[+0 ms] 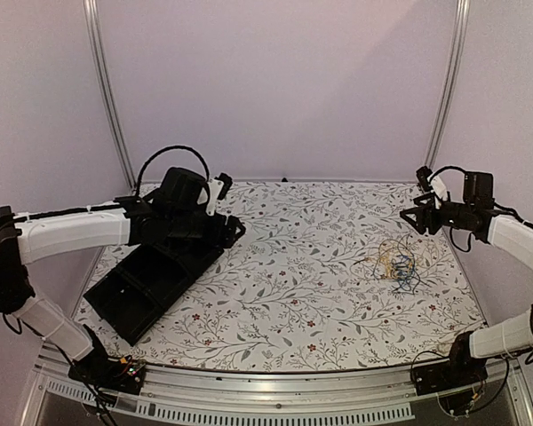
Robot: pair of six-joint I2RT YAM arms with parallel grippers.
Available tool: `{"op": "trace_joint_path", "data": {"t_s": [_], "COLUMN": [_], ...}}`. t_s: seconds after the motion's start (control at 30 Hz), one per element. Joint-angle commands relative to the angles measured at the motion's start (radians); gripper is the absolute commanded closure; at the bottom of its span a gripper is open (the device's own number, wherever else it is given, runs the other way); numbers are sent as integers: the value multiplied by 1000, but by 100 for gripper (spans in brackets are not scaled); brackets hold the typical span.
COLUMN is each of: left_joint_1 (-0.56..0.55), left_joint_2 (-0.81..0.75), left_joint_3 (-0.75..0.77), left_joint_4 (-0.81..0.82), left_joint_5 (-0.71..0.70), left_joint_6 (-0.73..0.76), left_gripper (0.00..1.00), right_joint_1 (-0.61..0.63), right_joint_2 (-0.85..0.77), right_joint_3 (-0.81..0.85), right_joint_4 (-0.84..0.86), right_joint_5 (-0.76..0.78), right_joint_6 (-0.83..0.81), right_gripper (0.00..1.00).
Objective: Untangle the cables
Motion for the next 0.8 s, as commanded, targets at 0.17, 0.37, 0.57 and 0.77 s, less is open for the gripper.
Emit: {"op": "trace_joint_path", "data": {"t_s": [0.17,0.37,0.57,0.77], "left_joint_1": [-99,-101,-106,-125], "left_joint_2": [195,328,217,166], "left_joint_3": [225,359,206,199], "left_joint_4": [-52,-59,4,-4], "left_joint_5": [285,420,399,384], "left_joint_6": [34,11,21,18], "left_gripper": [31,43,29,24], "right_joint_1": [51,115,188,202], "right_joint_2": [247,334,361,442], "right_joint_3": [256,337,351,401], "right_joint_4": [-340,-472,-536,-541], "right_joint_5": [86,147,236,352], "right_joint_6": [-162,-209,-243,-186], "right_gripper": [48,48,46,50]}}
